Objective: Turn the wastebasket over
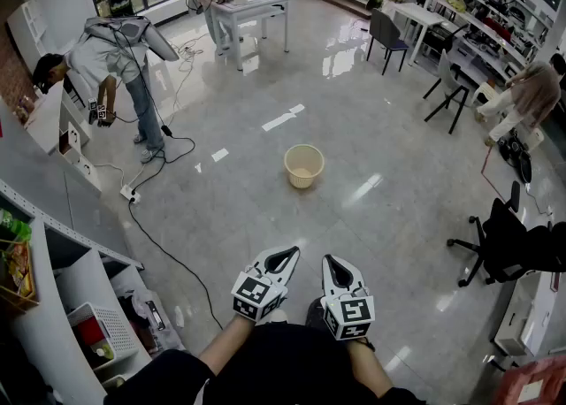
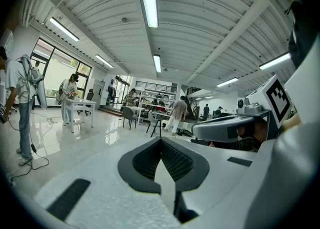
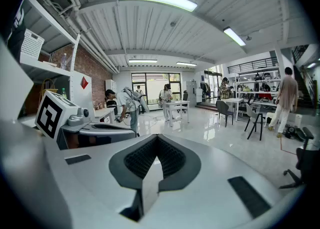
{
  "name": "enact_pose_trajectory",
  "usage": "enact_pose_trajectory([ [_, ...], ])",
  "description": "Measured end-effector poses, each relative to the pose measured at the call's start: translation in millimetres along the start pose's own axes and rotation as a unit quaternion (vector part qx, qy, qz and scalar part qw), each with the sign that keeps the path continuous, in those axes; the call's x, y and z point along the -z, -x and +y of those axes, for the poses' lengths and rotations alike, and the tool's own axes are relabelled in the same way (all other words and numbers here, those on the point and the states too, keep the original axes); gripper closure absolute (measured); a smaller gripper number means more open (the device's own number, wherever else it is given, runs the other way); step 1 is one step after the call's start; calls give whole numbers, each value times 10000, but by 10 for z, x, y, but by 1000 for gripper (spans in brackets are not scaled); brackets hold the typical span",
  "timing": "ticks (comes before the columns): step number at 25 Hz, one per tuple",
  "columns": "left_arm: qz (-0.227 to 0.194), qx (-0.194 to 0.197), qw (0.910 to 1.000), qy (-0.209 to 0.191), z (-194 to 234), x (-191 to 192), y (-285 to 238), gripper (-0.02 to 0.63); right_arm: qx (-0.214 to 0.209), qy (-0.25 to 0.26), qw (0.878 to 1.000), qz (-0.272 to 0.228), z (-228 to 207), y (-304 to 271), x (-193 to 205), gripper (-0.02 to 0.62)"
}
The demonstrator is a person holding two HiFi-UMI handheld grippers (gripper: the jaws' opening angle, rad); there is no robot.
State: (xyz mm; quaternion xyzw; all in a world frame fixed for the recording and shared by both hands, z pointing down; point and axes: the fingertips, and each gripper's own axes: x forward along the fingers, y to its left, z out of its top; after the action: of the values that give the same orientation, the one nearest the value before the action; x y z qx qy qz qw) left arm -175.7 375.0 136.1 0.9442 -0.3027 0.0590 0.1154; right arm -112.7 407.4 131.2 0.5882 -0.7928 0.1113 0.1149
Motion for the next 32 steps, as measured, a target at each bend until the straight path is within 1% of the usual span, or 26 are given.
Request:
enact_pose_trajectory([
  [3,-79,28,10000,-13,7,117,-6,600,-4,-29,10000,-53,34,11,-11,585],
  [8,-30,94,9999,-38,-24,194,-13,600,-150,-143,9995,-218,63,49,-58,584],
  [11,-44,102,9999,-78,-41,201,-15,600,-176,-145,9995,-211,71,61,-48,584],
  [26,-7,163,9999,-29,-100,234,-79,600,-203,-194,9995,-119,1,78,14,584],
  [32,37,106,9999,15,-24,250,-124,600,-269,-266,9993,-59,-10,-8,41,584],
])
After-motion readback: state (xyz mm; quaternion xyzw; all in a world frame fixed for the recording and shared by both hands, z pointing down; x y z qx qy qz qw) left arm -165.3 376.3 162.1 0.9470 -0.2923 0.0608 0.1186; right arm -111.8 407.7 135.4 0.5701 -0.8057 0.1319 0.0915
